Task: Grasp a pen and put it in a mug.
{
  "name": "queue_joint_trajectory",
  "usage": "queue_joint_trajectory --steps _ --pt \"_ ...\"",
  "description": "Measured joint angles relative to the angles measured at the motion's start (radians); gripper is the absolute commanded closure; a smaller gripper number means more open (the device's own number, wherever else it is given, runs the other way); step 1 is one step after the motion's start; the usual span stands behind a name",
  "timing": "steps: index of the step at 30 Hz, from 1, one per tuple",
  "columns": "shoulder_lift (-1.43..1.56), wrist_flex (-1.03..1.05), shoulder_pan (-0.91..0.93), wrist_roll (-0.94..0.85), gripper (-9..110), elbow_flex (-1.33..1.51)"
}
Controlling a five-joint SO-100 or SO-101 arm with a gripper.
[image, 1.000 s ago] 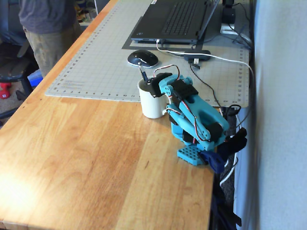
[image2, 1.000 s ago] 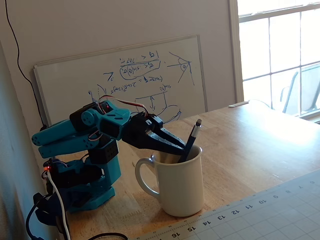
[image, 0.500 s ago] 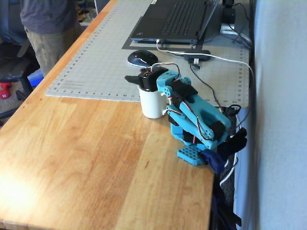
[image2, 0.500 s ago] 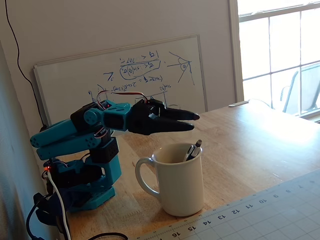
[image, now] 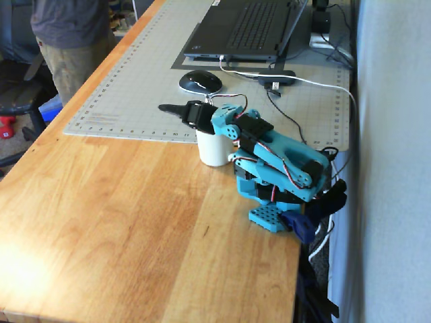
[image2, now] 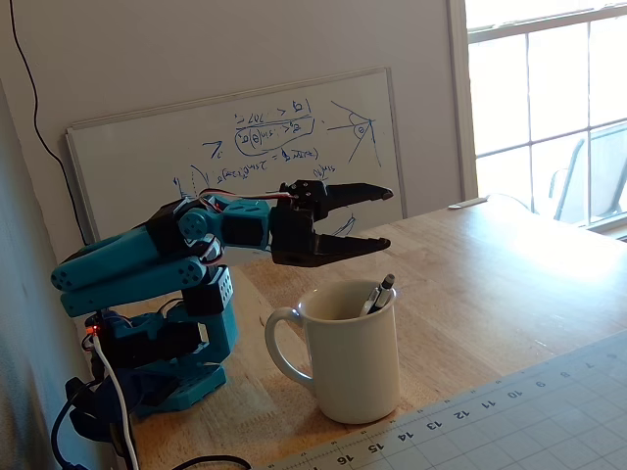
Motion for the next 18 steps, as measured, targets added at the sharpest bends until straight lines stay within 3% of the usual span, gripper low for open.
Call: queue_joint_trajectory --steps 7,12,18 --pt "-0.002 0.000 -0.265 0.333 75 0.034" --pt "-0.002 0.000 -0.410 0.383 77 0.034" --pt "-0.011 0.063 -0.494 0.405 94 0.034"
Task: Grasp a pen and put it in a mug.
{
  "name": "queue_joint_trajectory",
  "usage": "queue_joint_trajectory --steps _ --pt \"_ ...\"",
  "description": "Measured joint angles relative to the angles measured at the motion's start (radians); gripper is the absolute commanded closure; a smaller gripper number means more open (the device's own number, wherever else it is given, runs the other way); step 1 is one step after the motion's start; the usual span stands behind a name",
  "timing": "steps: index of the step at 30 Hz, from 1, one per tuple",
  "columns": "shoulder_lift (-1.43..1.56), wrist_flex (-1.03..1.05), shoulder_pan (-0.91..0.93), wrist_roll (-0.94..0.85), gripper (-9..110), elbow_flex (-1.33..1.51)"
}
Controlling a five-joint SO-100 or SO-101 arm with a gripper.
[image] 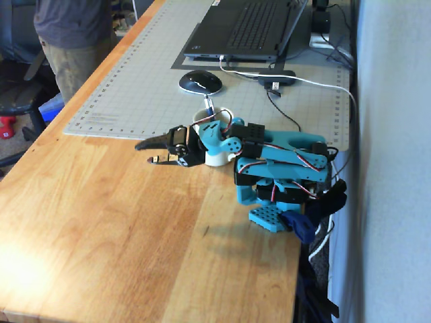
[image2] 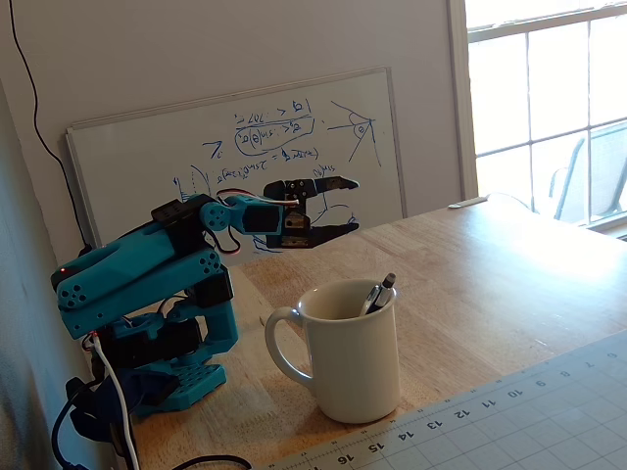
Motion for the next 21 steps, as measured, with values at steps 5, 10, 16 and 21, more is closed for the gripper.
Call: queue_joint_trajectory --steps 5,10,16,21 --pt "0.005 0.140 -0.009 0.000 102 0.000" --pt "0.005 0.282 -0.009 0.000 101 0.000" --pt "0.005 0.396 -0.009 0.029 101 0.000" --pt "0.005 0.460 -0.012 0.187 101 0.000"
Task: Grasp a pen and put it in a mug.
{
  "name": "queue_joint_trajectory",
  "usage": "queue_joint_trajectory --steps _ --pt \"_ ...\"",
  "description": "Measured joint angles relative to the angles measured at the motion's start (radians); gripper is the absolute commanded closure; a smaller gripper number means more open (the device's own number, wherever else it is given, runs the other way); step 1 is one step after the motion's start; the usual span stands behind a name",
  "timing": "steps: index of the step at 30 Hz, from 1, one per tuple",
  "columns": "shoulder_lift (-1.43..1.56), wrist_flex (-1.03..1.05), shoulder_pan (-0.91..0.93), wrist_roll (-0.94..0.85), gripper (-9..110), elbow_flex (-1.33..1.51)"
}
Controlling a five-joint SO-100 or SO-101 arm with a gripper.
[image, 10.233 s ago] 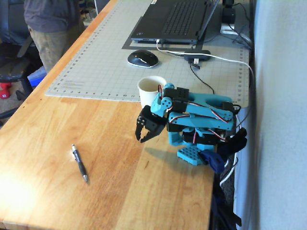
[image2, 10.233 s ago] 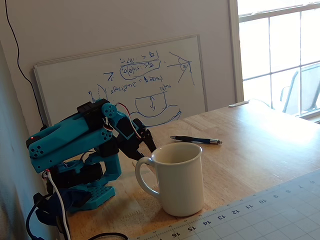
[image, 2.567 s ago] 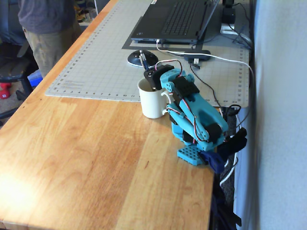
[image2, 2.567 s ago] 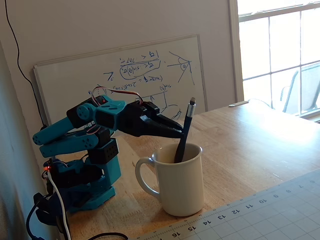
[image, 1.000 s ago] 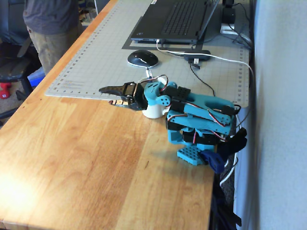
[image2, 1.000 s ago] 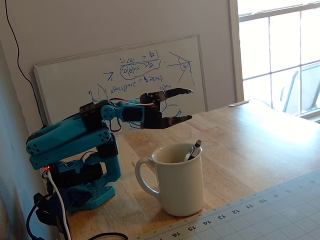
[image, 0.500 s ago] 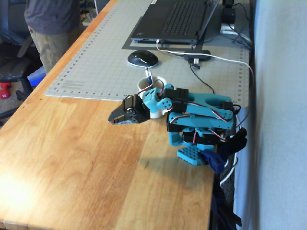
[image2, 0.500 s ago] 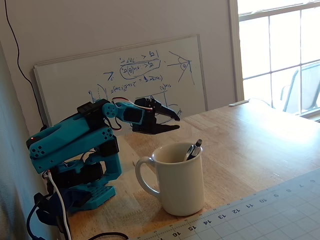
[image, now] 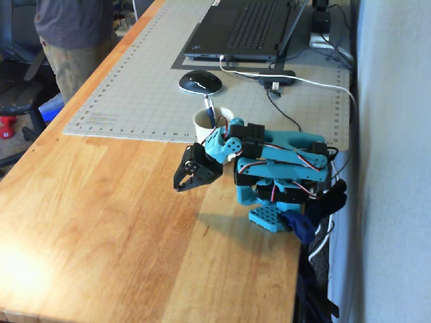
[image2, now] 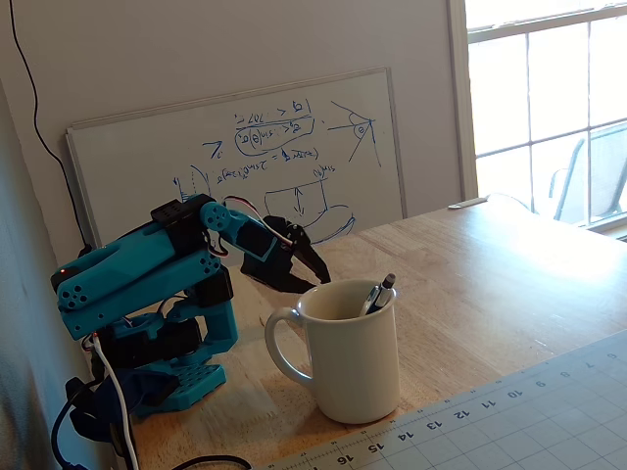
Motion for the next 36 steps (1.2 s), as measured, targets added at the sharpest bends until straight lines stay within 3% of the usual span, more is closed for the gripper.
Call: queue_joint_trajectory --steps 5,14,36 --pt "0.000 0.071 0.000 0.132 101 0.000" --pt "0.000 0.252 0.000 0.170 101 0.000" --pt "0.000 0.261 0.000 0.173 100 0.000"
